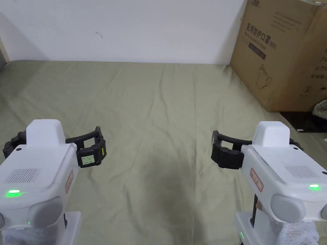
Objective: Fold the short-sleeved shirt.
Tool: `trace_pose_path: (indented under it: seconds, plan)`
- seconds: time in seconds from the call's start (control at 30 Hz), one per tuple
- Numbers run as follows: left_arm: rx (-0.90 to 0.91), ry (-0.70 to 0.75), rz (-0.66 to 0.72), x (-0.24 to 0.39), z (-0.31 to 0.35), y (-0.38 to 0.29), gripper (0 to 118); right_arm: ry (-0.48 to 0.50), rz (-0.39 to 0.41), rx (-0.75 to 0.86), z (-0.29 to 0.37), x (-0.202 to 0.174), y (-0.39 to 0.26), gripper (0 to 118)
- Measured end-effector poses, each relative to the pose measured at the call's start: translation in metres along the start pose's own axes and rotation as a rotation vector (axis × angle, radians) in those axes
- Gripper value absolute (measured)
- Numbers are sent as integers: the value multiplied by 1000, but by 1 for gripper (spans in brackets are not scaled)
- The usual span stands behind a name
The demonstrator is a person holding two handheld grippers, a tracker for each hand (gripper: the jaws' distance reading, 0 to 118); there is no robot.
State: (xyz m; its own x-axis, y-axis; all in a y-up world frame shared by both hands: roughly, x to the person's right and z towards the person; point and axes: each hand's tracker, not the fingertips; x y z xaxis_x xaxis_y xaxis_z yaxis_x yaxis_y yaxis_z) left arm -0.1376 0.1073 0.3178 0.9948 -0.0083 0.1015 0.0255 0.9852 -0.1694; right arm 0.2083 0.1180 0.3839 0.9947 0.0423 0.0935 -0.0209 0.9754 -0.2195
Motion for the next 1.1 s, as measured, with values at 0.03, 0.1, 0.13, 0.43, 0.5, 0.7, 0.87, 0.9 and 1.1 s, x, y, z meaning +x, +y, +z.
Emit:
trace_pose_path:
  seconds: [0.03,0.1,0.13,0.43,0.5,0.7,0.87,0.9,1.1]
  plan:
    - [-3,3,-6,-1,-1,1,118,-9,4,0,-1,-2,0,118]
    - [-8,4,-11,-1,0,0,118,2,-2,-12,-3,-2,-1,118]
    - [-10,5,-9,-2,-1,1,118,6,-7,-17,-4,-1,-1,118]
    - [-18,-11,-41,3,1,-4,118,25,-5,-16,-1,-4,-4,118]
    - [-17,-13,-47,5,1,-5,118,28,-6,-11,0,-5,-4,118]
    - [-19,-27,-58,8,4,-6,118,32,-6,-3,1,-5,-1,118]
    - [-22,-29,-54,8,7,-6,118,31,-4,0,4,-5,-1,118]
    - [-21,-29,-54,8,7,-6,118,33,-4,2,4,-5,-1,118]
    - [-23,-26,-56,9,9,-7,118,42,-1,0,5,-5,-1,118]
